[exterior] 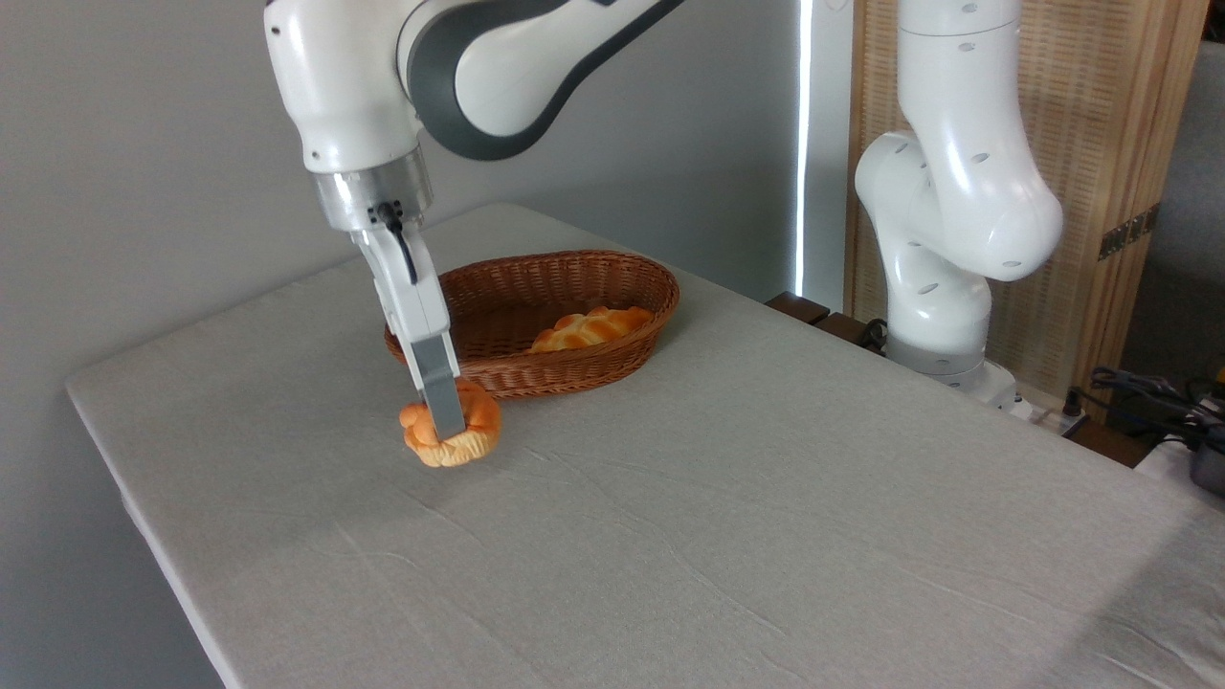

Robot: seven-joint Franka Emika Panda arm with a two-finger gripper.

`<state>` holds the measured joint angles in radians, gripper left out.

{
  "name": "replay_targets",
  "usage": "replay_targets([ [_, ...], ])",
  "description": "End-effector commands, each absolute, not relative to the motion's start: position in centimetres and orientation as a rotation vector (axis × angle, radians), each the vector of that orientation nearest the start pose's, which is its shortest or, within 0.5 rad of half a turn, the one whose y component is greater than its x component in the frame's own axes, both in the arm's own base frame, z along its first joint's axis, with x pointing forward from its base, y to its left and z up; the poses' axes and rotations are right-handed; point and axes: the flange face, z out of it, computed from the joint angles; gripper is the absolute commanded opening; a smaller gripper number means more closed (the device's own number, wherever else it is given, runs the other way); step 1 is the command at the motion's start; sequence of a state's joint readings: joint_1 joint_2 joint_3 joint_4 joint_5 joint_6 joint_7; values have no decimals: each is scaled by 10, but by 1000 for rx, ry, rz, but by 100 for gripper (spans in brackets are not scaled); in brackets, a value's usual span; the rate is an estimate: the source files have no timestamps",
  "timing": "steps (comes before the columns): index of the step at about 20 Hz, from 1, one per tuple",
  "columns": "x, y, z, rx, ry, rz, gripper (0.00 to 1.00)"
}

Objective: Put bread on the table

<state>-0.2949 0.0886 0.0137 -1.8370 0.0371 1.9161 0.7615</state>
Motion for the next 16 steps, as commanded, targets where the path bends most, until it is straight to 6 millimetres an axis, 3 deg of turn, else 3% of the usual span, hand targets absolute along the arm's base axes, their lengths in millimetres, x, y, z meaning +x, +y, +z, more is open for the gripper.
replay_targets([
  [1,561,-164,461,-2658,1596,59,100],
  [11,561,-165,464,-2666,1581,50,100],
  [14,566,-158,493,-2708,1495,-22,100],
  [16,572,-131,526,-2837,1280,-72,100],
])
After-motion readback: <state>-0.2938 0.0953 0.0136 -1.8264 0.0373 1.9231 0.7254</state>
